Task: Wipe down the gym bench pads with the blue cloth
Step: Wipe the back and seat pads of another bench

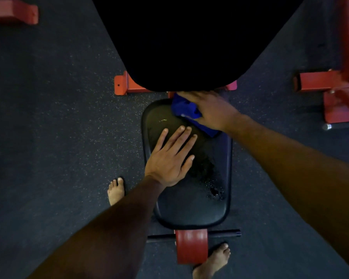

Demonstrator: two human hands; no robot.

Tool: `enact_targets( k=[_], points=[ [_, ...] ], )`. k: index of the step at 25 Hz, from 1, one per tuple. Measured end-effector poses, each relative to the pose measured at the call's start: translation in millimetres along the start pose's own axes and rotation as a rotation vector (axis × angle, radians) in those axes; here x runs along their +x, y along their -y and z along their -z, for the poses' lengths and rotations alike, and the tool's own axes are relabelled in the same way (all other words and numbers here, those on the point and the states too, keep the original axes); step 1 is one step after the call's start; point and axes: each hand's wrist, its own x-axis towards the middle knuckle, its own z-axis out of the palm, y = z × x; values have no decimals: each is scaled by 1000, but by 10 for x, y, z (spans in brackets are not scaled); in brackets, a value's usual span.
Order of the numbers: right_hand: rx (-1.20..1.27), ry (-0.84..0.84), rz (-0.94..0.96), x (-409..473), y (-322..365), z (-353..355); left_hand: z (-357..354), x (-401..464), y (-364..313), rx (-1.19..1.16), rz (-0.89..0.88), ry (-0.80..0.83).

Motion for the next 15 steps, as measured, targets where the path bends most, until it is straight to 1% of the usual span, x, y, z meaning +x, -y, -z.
enact_targets(
  k=[2,3,5,6,8,9,12,14,15],
  points=[
    [37,-4,-95,-126,-125,59,50,-1,-29,-9,-82,-11],
    [42,4,-152,-162,-143,74,60,-52,-39,-19,-174,1],
    [3,19,-244,-123,-106,59,28,-246,-119,-29,-362,73],
    [-2,26,-248,-79,-52,48,15,-366,-190,-27,-396,129],
    [42,-12,-193,-36,32,39,-11,-527,-312,-27,-371,201],
    [43,-32,-146,-33,53,26,-40,-562,-319,-23,-356,204],
    [-69,-19,18,38,269,-56,-75,-567,-273,-27,-345,166],
    [-80,9,112,348,653,-128,-114,-567,-248,-59,-354,121],
    [-98,49,162,536,849,-160,-133,-590,-250,-76,-352,110]
  ],
)
